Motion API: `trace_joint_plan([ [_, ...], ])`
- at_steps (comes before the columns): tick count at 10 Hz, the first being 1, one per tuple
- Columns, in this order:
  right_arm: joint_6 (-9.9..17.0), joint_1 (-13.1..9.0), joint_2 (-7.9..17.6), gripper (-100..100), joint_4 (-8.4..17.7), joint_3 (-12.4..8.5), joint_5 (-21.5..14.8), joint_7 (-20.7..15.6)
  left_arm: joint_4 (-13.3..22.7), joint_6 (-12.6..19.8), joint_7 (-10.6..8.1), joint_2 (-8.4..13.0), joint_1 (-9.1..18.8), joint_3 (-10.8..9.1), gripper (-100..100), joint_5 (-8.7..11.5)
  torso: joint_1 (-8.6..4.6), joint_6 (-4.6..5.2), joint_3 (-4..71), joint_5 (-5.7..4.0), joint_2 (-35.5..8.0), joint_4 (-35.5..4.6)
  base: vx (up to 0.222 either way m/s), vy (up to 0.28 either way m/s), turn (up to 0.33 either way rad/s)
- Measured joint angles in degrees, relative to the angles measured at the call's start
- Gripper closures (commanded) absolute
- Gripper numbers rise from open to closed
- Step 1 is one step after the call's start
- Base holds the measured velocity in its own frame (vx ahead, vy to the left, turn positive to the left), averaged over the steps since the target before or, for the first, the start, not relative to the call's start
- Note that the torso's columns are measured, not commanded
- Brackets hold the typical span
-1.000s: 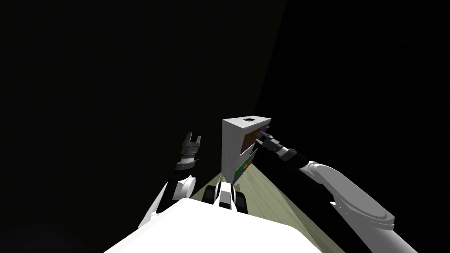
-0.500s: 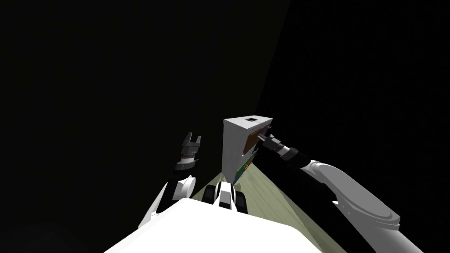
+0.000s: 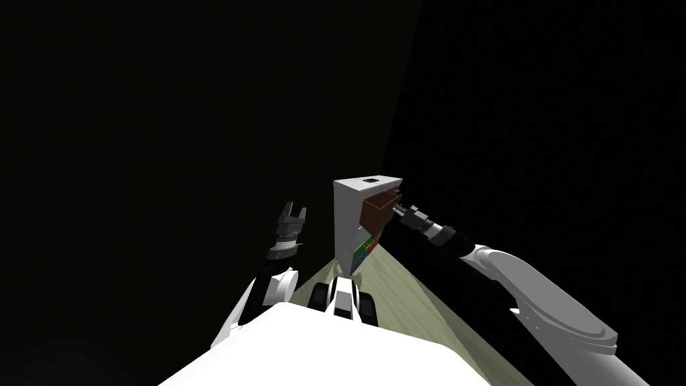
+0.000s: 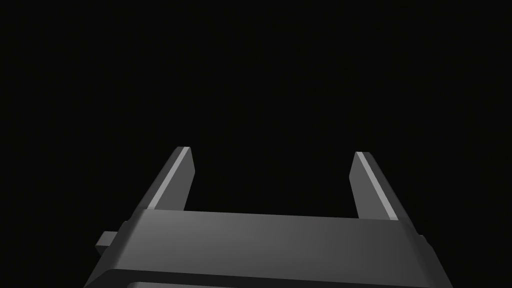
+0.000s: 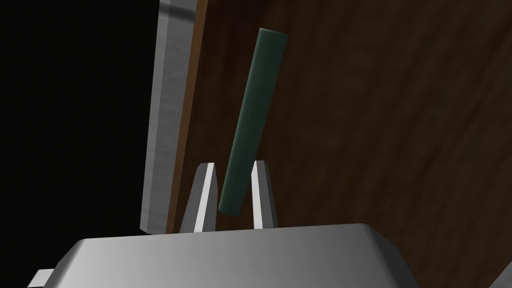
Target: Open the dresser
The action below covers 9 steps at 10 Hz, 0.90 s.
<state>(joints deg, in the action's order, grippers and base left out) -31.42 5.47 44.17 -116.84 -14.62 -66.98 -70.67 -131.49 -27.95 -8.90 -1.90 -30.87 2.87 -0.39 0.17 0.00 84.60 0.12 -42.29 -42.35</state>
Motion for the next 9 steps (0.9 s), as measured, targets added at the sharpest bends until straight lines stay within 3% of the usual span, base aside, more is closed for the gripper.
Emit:
trace_joint_plan([
  [2,-0.38,0.1,0.02,100,-0.32,0.03,0.2,-0.01,0.0,0.0,0.0,0.0,0.0,0.0,0,0.0,-0.28,0.05,-0.1,-0.12,-0.12,-0.06,-0.117,-0.138,-0.033],
  [3,-0.53,0.2,0.07,-100,-0.61,0.02,0.29,0.07,0.0,0.0,0.0,0.0,0.01,0.0,0,0.0,-0.33,0.07,-0.12,-0.12,-0.17,-0.1,-0.054,-0.05,-0.046],
  [5,-0.97,-0.4,1.97,-100,-0.42,-1.09,1.02,1.74,0.0,0.0,0.0,-0.01,-0.01,0.01,0,0.0,0.34,-0.08,0.18,0.06,0.32,0.1,0.024,0.056,-0.055],
  [9,-1.94,-1.96,6.55,-100,-0.28,-3.53,2.7,6.27,0.0,0.0,0.0,-0.01,-0.01,0.01,0,0.0,-0.25,0.05,-0.09,-0.07,-0.15,-0.14,0.018,0.06,-0.033],
])
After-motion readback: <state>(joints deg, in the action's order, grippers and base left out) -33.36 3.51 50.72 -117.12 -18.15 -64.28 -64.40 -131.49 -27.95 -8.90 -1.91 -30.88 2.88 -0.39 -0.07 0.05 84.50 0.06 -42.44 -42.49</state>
